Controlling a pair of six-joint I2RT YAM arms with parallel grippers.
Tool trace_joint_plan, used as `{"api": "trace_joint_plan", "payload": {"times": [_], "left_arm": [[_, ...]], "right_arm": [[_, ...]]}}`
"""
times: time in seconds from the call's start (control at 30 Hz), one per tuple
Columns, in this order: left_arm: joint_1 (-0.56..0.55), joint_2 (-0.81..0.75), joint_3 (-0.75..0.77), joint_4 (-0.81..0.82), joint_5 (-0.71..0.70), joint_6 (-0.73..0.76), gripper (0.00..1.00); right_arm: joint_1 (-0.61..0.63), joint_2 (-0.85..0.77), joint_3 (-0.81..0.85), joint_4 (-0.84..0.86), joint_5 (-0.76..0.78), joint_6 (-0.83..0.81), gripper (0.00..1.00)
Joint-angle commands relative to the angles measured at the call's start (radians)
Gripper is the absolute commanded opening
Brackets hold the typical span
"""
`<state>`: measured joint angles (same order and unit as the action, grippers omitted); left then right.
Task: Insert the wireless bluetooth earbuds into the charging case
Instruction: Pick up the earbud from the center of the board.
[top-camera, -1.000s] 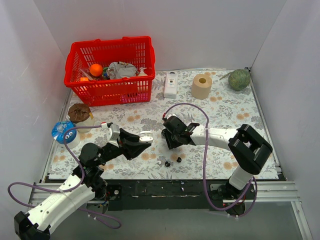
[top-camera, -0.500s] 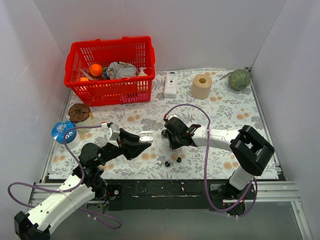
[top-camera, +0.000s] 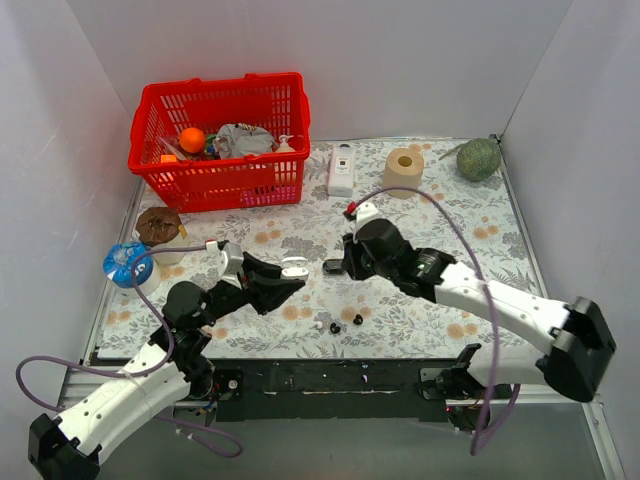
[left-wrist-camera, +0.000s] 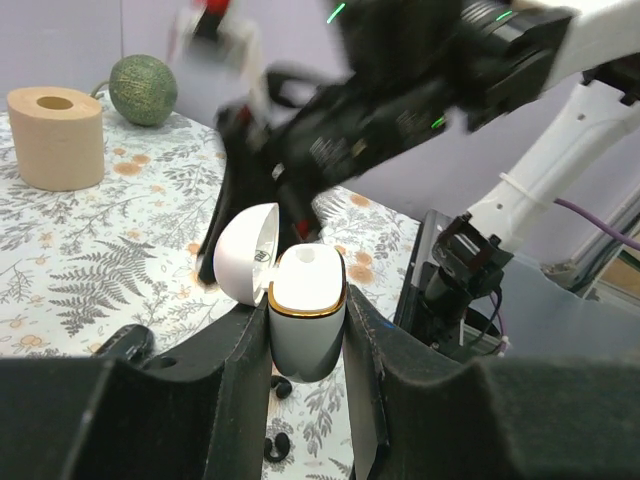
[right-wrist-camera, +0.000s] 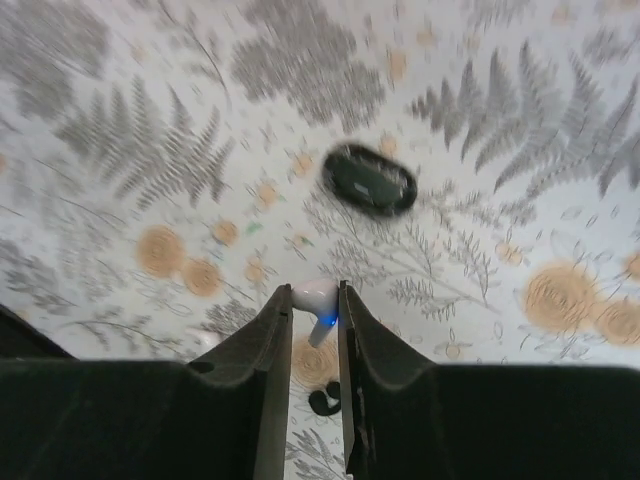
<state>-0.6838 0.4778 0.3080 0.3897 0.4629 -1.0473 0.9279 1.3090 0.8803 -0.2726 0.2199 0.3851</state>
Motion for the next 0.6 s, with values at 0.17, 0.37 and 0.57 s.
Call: {"api": "trace_joint_plan", "payload": {"times": [0.17,0.37,0.57], "left_arm": [[-0.003,0.246,0.147,0.244,-0.069,0.056,0.00],[-0.005,0.407,0.264,0.382,-0.011,0.113,0.00],[-0.005,0.513,0.358,0.420,0.031,0.159,0.00]], "right_arm": [[0.014,-0.324,0.252,0.070,-0.054,-0.230,0.01],[0.022,-0.343,0.385,0.070,-0.243,-0.284,0.01],[0.031,-0.312,0.465,0.065,-0.309,-0.295,0.01]]}}
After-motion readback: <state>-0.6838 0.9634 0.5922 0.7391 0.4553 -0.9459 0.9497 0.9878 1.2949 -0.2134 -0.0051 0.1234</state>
